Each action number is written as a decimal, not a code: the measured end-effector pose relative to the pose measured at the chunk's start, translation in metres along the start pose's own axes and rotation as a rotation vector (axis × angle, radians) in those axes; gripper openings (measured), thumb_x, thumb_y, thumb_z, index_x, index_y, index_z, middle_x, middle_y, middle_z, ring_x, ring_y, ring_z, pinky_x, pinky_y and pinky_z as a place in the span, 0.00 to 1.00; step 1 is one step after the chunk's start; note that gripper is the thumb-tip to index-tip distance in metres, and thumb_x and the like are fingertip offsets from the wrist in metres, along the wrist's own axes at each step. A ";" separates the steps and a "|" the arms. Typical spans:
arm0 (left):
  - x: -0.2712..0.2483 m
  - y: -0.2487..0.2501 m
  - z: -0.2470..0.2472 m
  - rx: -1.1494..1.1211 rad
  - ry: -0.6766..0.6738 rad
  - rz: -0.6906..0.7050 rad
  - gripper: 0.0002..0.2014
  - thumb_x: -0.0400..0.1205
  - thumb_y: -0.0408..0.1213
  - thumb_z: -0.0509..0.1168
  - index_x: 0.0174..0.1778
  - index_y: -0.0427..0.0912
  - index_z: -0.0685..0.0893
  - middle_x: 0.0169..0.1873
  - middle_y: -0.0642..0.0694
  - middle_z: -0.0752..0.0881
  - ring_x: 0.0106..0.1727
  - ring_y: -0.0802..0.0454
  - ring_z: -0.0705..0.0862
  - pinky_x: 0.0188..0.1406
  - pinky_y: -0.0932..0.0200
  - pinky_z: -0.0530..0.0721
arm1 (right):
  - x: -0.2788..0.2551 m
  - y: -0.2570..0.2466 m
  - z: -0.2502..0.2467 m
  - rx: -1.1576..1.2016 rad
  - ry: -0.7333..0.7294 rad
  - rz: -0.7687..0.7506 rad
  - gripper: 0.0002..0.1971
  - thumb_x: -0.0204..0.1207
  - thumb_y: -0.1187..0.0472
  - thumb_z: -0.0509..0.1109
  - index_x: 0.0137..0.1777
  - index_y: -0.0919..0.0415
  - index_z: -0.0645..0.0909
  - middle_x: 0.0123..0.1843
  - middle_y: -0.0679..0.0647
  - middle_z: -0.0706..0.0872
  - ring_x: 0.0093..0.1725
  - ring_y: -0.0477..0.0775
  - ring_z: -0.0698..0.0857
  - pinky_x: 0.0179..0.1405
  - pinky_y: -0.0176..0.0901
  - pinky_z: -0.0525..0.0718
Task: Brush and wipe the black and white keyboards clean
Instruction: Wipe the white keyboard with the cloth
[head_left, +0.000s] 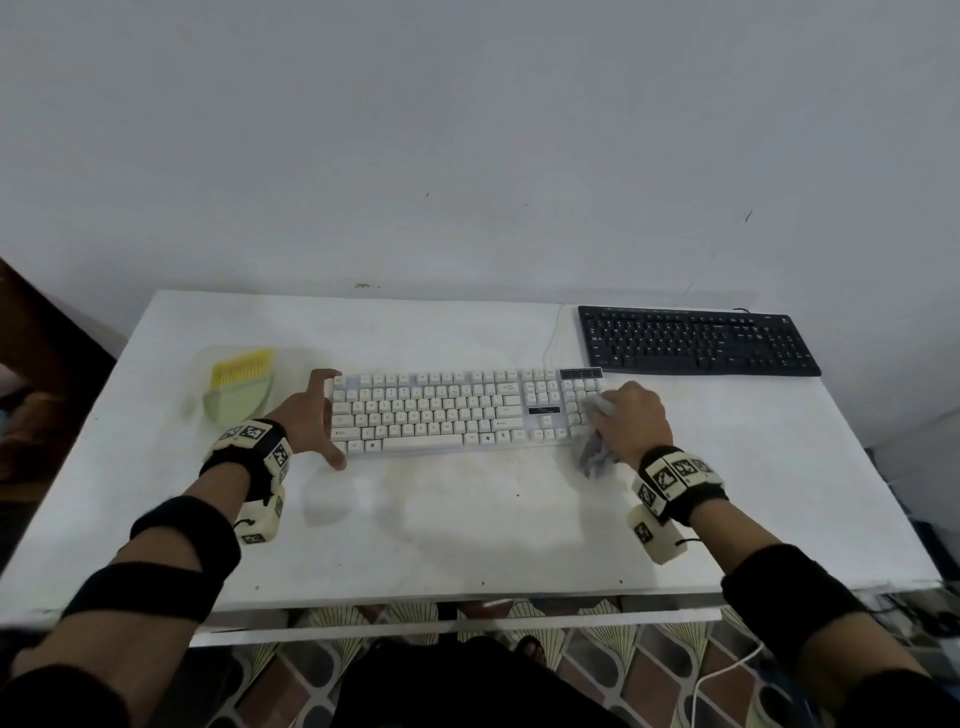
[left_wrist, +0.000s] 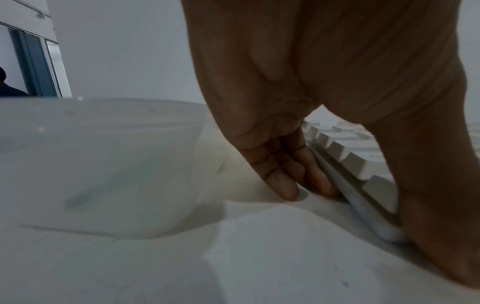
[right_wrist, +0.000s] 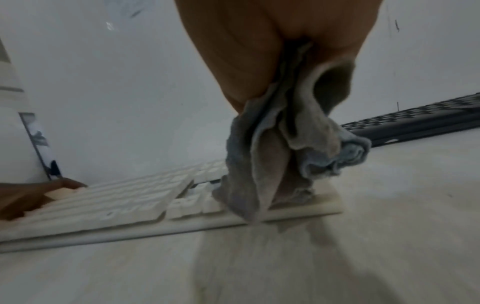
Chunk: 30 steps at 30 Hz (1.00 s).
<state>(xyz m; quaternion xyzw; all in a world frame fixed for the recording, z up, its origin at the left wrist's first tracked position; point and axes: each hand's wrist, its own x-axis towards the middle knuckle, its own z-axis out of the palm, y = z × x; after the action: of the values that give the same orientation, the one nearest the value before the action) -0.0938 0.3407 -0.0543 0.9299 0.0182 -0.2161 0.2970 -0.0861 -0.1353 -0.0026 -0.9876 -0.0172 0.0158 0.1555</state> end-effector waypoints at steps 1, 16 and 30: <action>-0.001 0.001 -0.001 0.002 -0.001 -0.002 0.71 0.52 0.36 0.93 0.82 0.46 0.49 0.43 0.43 0.89 0.45 0.47 0.88 0.53 0.47 0.87 | 0.007 -0.001 -0.002 0.017 0.050 0.007 0.21 0.83 0.52 0.69 0.26 0.53 0.78 0.29 0.49 0.75 0.37 0.58 0.80 0.37 0.48 0.79; 0.002 0.000 0.000 -0.024 -0.021 -0.009 0.71 0.52 0.36 0.93 0.83 0.46 0.50 0.43 0.51 0.86 0.46 0.47 0.86 0.50 0.53 0.82 | -0.003 0.016 -0.005 0.072 -0.116 0.109 0.22 0.77 0.51 0.72 0.23 0.59 0.78 0.23 0.53 0.81 0.26 0.50 0.78 0.24 0.41 0.72; -0.001 -0.002 0.001 -0.027 -0.002 -0.003 0.73 0.52 0.36 0.93 0.85 0.48 0.48 0.41 0.42 0.88 0.43 0.45 0.89 0.49 0.48 0.87 | 0.002 0.020 0.019 0.017 -0.128 -0.014 0.10 0.81 0.57 0.71 0.57 0.55 0.91 0.43 0.56 0.78 0.42 0.58 0.81 0.38 0.42 0.73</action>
<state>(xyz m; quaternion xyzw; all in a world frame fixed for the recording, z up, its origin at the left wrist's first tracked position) -0.0955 0.3417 -0.0552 0.9256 0.0220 -0.2170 0.3093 -0.0838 -0.1480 -0.0270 -0.9830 -0.0339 0.0779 0.1626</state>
